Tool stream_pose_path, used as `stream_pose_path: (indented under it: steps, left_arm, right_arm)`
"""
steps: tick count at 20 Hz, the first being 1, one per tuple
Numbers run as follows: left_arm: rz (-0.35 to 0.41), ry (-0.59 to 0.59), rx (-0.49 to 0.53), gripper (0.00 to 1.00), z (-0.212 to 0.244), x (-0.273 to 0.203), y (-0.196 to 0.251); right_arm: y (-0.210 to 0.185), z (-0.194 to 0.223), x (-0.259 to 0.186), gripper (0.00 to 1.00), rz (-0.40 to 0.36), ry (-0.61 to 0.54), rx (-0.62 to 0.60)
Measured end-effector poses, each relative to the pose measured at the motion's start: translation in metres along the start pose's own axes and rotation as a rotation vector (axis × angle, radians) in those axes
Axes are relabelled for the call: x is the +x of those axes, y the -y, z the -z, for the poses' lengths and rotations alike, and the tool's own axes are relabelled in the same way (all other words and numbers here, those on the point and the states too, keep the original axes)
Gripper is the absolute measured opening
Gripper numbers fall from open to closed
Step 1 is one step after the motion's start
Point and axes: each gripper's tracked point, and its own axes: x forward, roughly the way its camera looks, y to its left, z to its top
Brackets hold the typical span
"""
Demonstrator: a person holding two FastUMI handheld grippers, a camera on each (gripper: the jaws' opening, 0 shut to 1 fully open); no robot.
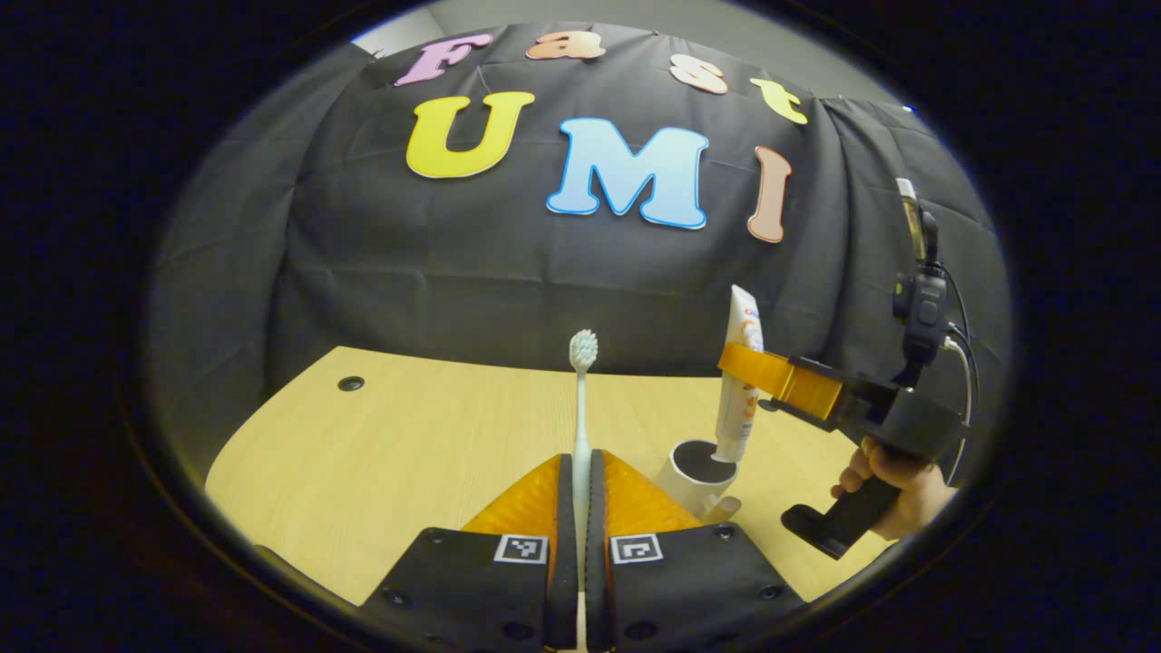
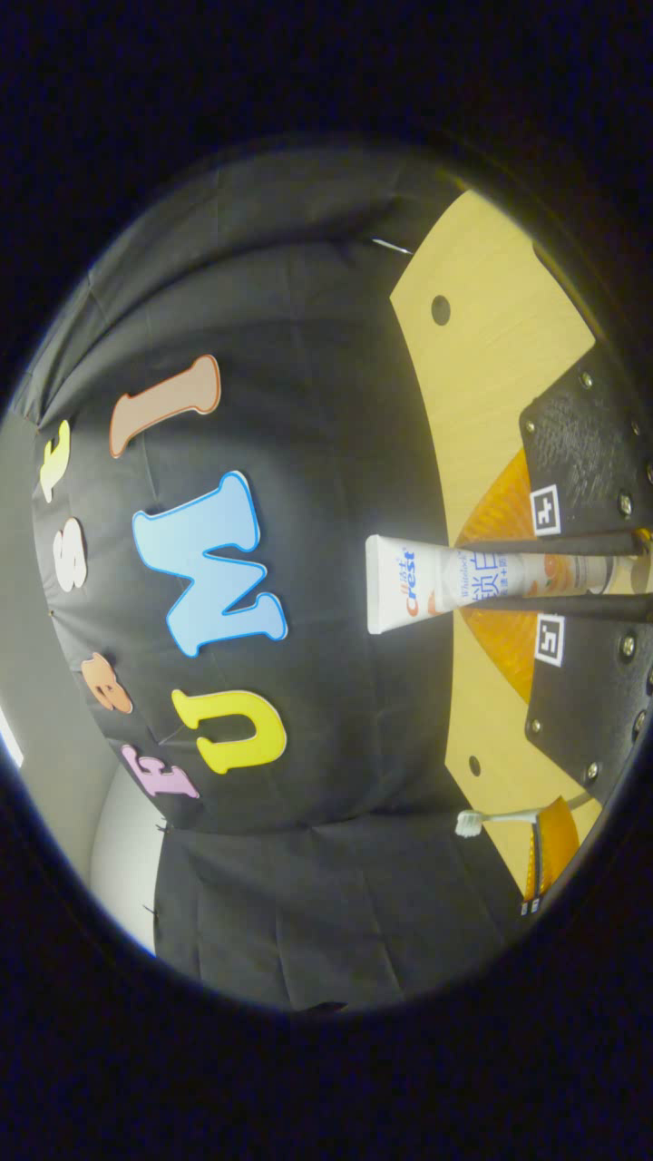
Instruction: Put the toothbrush and toothpaste on the desktop into the cup, then pick up the cup and place it on the coaster on the desktop.
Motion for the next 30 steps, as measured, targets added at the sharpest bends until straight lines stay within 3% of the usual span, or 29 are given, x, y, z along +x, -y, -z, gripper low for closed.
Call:
stream_pose_path:
  steps: [11, 12, 20, 23, 25, 26, 27, 28, 30]
  left_arm:
    - [-0.003, -0.023, -0.01, 0.11, 0.007, 0.001, -0.006]
    - [-0.003, -0.027, -0.013, 0.11, 0.008, 0.002, -0.006]
    - [0.014, -0.026, -0.023, 0.11, 0.008, 0.009, 0.0]
    - [0.026, -0.021, -0.021, 0.11, 0.007, 0.014, 0.004]
    - [0.036, -0.004, -0.023, 0.11, 0.003, 0.019, 0.007]
    - [0.046, 0.006, -0.023, 0.11, 0.0, 0.021, 0.01]
    - [0.056, 0.019, -0.025, 0.11, -0.002, 0.025, 0.014]
    - [0.074, 0.032, -0.026, 0.11, -0.005, 0.027, 0.018]
    - [0.088, 0.056, -0.017, 0.11, -0.011, 0.035, 0.023]
  right_arm:
    - [0.017, 0.066, 0.014, 0.2, 0.043, -0.213, -0.025]
    - [0.018, 0.071, 0.011, 0.25, 0.045, -0.238, -0.025]
    - [0.011, 0.092, -0.006, 0.31, 0.026, -0.339, -0.084]
    - [0.005, 0.086, -0.008, 0.37, 0.021, -0.322, -0.108]
    - [0.001, 0.079, -0.012, 0.52, 0.013, -0.309, -0.108]
    - [-0.001, 0.073, -0.015, 0.51, 0.004, -0.299, -0.104]
    - [-0.002, 0.066, -0.019, 0.68, 0.003, -0.291, -0.097]
    - [-0.001, 0.058, -0.024, 0.75, 0.007, -0.274, -0.09]
    - [0.001, 0.039, -0.03, 0.76, 0.015, -0.236, -0.062]
